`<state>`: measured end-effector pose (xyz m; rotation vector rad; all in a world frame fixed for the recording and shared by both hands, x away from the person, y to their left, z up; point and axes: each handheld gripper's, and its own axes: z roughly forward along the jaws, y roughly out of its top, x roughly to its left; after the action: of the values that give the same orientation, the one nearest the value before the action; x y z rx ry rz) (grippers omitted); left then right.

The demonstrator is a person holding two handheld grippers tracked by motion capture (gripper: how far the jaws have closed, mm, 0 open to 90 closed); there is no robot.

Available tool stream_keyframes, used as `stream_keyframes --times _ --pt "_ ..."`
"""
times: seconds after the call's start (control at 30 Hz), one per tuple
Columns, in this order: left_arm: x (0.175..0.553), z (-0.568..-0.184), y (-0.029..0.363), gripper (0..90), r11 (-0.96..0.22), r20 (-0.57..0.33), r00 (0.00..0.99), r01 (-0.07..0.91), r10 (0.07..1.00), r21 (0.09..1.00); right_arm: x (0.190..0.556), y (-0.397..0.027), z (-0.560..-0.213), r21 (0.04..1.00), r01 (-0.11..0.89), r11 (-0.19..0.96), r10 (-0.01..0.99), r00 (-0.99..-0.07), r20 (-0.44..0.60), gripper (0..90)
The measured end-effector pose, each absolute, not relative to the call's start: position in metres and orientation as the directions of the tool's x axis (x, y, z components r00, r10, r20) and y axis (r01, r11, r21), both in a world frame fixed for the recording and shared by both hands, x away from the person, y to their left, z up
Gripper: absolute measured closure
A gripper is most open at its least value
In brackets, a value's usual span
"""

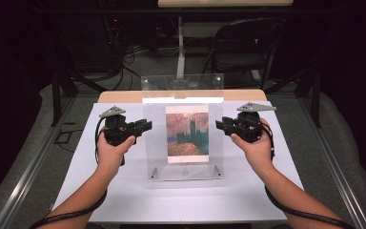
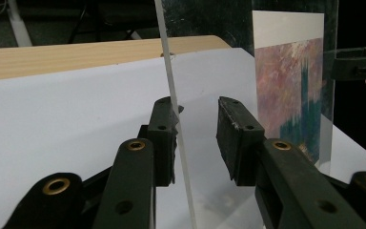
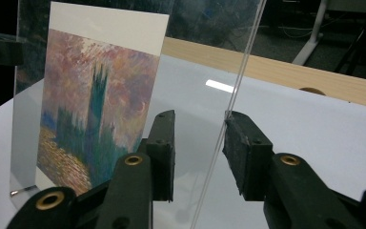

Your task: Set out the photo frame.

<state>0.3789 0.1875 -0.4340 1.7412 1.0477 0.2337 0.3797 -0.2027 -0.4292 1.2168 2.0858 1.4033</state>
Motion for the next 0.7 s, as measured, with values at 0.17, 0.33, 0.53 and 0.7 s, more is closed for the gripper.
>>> stream_keyframes --times 0.17,0.33,0.53,0.7 --pt "0.366 -0.432 0.187 69.2 -0.083 -0.290 0.605 0.511 0.741 0.856 0.367 -0.205 -0.425 0.875 0.465 0.137 0.793 -0.580 0.184 64.0" --pt "0.353 -0.430 0.186 70.3 -0.082 -0.281 0.602 0.504 0.748 0.860 0.354 -0.203 -0.423 0.881 0.444 0.162 0.803 -0.579 0.144 66.8" --pt "0.344 -0.429 0.186 71.3 -0.077 -0.282 0.602 0.499 0.747 0.863 0.342 -0.201 -0.421 0.885 0.429 0.183 0.816 -0.568 0.106 69.2" --pt "0.335 -0.429 0.187 71.6 -0.078 -0.274 0.609 0.487 0.744 0.870 0.335 -0.202 -0.421 0.886 0.435 0.158 0.817 -0.562 0.130 70.8"
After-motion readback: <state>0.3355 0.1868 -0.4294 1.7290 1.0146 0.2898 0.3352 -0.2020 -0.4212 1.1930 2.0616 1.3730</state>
